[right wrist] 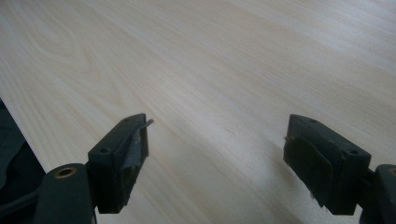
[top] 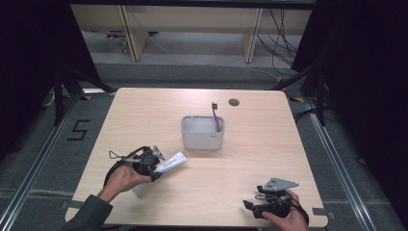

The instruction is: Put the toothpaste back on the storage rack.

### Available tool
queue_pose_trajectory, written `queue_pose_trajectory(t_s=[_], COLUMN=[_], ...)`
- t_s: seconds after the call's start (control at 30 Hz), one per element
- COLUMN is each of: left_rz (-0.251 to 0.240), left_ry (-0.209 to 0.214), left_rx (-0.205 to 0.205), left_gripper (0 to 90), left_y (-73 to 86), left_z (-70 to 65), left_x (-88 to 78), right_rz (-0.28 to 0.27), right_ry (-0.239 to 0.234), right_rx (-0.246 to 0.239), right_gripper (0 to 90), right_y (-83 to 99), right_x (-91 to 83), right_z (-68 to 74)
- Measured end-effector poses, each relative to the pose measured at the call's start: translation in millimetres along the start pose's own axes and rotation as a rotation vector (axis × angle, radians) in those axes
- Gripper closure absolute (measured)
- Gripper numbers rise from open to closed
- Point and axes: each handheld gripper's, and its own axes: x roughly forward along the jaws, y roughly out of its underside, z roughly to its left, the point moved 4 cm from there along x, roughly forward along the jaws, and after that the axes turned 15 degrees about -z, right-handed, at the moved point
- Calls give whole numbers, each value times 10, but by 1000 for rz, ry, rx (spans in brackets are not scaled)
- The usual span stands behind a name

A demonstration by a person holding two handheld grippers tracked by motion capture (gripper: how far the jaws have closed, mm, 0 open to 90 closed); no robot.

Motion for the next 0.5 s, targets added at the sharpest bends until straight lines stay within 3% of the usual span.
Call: queue_pose_trajectory(t_s=[0.03, 0.13, 0.2, 0.4, 0.43, 0.5], left_rz=[-16, -71, -107, -242, -285, -324], left_ry=[-4, 6, 6, -24, -40, -49], left_rx=[10, -31, -30, -66, -98, -103], left_gripper=[709, 709, 709, 708, 708, 708], left_y=[-8, -10, -17, -30, -41, -60], left_z=[13, -7, 19, 69, 65, 84], left_x=[-24, -109, -156, -315, -328, -369], right_rz=[1, -3, -2, -4, -5, -3], right_ry=[0, 4, 5, 4, 4, 6], right_rx=[2, -2, -1, 2, 2, 0], right_gripper=[228, 228, 228, 228, 228, 228], right_y=[0, 2, 2, 1, 1, 0], right_x=[-1, 1, 1, 1, 1, 1], right_z=[1, -7, -8, -9, -8, -7])
